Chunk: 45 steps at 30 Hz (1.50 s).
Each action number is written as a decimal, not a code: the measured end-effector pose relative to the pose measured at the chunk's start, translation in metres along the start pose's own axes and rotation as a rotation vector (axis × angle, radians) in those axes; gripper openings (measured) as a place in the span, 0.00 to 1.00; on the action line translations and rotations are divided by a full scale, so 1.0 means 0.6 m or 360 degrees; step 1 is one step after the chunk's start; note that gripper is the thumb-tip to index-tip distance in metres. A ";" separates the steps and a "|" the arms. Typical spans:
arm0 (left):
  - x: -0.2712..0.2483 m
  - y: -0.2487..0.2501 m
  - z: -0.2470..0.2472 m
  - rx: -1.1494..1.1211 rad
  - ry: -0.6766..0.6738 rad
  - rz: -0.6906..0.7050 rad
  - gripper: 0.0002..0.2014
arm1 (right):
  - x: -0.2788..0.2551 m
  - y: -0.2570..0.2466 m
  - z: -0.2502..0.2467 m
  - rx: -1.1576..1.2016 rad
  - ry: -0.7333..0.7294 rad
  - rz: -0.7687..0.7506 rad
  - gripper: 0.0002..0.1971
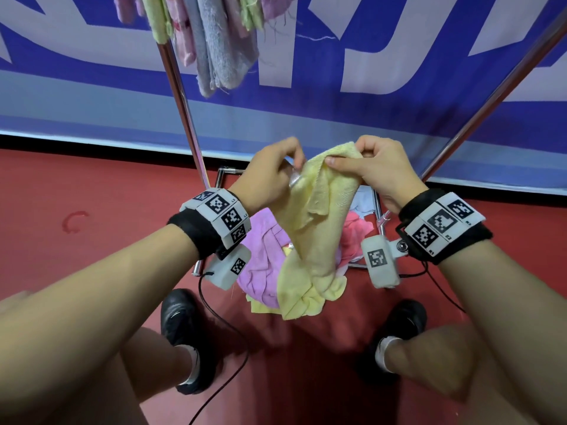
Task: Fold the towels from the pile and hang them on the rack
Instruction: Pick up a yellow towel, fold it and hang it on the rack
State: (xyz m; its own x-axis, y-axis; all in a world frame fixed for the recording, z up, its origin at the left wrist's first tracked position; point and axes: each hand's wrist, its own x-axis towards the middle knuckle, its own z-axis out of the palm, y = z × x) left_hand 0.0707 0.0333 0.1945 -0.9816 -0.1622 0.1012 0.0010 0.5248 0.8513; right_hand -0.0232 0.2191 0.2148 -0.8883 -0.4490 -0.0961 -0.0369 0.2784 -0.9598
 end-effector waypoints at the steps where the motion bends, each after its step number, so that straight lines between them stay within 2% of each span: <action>1: 0.000 0.002 0.004 -0.0007 -0.0039 -0.0048 0.18 | 0.000 -0.001 0.004 0.0028 -0.0003 0.0014 0.22; 3: -0.001 0.010 0.012 -0.0198 -0.0090 -0.0212 0.12 | 0.000 -0.004 0.010 0.0062 -0.0045 0.0043 0.22; 5: -0.004 0.013 0.018 -0.0360 -0.0125 -0.0276 0.05 | -0.001 -0.007 0.013 0.0082 -0.0053 0.0066 0.22; 8: -0.007 0.010 0.027 -0.0276 -0.0063 -0.0201 0.15 | 0.002 -0.006 0.010 0.0097 -0.0043 0.0053 0.32; 11: -0.005 0.003 0.036 -0.0088 0.0057 -0.0193 0.12 | 0.004 -0.003 0.007 0.0067 -0.0031 0.0058 0.24; 14: -0.001 -0.005 0.035 -0.0023 -0.0013 -0.0259 0.08 | 0.002 -0.004 0.003 0.0081 -0.0039 0.0046 0.20; 19: -0.002 -0.009 0.038 -0.0296 -0.0128 -0.0382 0.06 | 0.001 -0.008 -0.005 0.0153 -0.0102 0.0011 0.12; 24: 0.000 -0.014 0.043 -0.0501 -0.0208 -0.0344 0.09 | -0.003 -0.015 -0.003 0.0134 -0.0202 -0.0029 0.15; 28: -0.002 -0.016 0.041 -0.0565 -0.0084 -0.0338 0.03 | 0.003 -0.016 -0.016 0.0148 -0.0189 -0.0018 0.09; 30: 0.000 -0.020 0.033 -0.0524 0.0081 -0.0362 0.03 | 0.010 -0.007 -0.026 0.0090 -0.0146 -0.0005 0.05; 33: 0.013 -0.026 0.008 -0.0390 0.0221 -0.0347 0.07 | 0.018 0.006 -0.041 -0.0102 -0.0153 0.0051 0.11; 36: 0.020 -0.021 -0.012 -0.0231 0.0143 -0.0343 0.11 | 0.018 0.011 -0.047 -0.0146 -0.0080 0.0022 0.05; 38: 0.020 -0.019 -0.018 -0.0120 0.0093 -0.0379 0.13 | 0.018 0.010 -0.046 -0.0143 -0.0067 -0.0011 0.07; 42: 0.012 -0.020 -0.027 0.0133 -0.0108 -0.0493 0.09 | 0.016 0.007 -0.044 -0.0127 -0.0043 -0.0005 0.09; 45: 0.009 -0.023 -0.032 0.0106 -0.0011 -0.0464 0.09 | 0.019 0.007 -0.046 -0.0087 -0.0056 0.0030 0.09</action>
State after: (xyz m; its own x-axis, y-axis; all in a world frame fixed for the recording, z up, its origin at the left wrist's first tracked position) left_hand 0.0689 0.0087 0.1931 -0.9399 -0.3084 -0.1462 -0.2933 0.5109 0.8081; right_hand -0.0461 0.2383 0.2171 -0.8724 -0.4728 -0.1239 -0.0462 0.3323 -0.9421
